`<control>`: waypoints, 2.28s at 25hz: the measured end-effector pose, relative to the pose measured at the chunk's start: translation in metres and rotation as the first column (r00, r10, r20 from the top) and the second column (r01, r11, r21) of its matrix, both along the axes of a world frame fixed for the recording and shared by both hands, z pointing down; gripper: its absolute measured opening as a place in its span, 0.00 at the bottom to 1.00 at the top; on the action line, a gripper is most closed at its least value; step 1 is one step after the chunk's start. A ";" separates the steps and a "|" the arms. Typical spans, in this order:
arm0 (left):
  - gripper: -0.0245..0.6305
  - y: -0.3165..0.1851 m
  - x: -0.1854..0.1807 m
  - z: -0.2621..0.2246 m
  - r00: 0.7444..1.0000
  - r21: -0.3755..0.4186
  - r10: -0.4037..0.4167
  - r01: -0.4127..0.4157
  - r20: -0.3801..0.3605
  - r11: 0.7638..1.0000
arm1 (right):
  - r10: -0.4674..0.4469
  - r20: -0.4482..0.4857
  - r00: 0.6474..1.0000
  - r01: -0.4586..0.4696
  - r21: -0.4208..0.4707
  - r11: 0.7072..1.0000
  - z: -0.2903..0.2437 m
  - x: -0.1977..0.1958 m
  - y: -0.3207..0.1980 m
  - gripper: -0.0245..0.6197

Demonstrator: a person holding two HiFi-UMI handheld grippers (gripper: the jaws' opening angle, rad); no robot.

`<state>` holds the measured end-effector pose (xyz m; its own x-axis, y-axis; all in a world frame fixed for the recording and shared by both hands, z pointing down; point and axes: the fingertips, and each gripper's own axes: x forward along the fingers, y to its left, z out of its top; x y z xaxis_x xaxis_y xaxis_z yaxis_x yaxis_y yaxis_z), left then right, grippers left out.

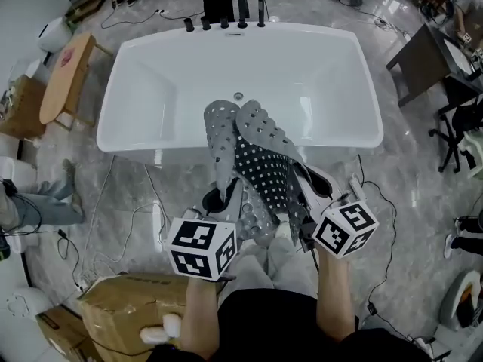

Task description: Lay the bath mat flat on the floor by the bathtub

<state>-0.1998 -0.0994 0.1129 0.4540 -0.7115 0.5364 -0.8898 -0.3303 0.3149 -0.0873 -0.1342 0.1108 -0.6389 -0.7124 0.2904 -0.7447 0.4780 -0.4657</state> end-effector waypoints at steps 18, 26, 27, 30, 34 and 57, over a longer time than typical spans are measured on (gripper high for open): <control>0.07 0.014 0.018 0.078 0.995 -0.184 0.082 -0.072 0.047 0.980 | 0.066 -0.007 0.998 -0.067 -0.142 0.988 0.074 0.033 0.011 0.07; 0.07 0.016 0.029 0.110 0.991 -0.226 0.115 -0.098 0.062 0.969 | 0.058 -0.035 0.998 -0.063 -0.193 0.979 0.110 0.041 0.018 0.07; 0.07 0.016 0.030 0.114 0.991 -0.229 0.118 -0.101 0.060 0.968 | 0.054 -0.042 0.998 -0.062 -0.198 0.978 0.115 0.042 0.019 0.07; 0.07 0.018 0.033 0.129 0.989 -0.249 0.133 -0.114 0.061 0.962 | 0.047 -0.068 0.997 -0.061 -0.222 0.973 0.129 0.046 0.025 0.07; 0.07 0.021 0.032 0.150 0.987 -0.276 0.143 -0.120 0.066 0.954 | 0.039 -0.094 0.995 -0.061 -0.244 0.968 0.144 0.050 0.026 0.07; 0.07 0.033 0.033 0.252 0.975 -0.347 0.185 -0.134 0.119 0.928 | 0.007 -0.139 0.990 -0.055 -0.349 0.936 0.243 0.064 0.036 0.07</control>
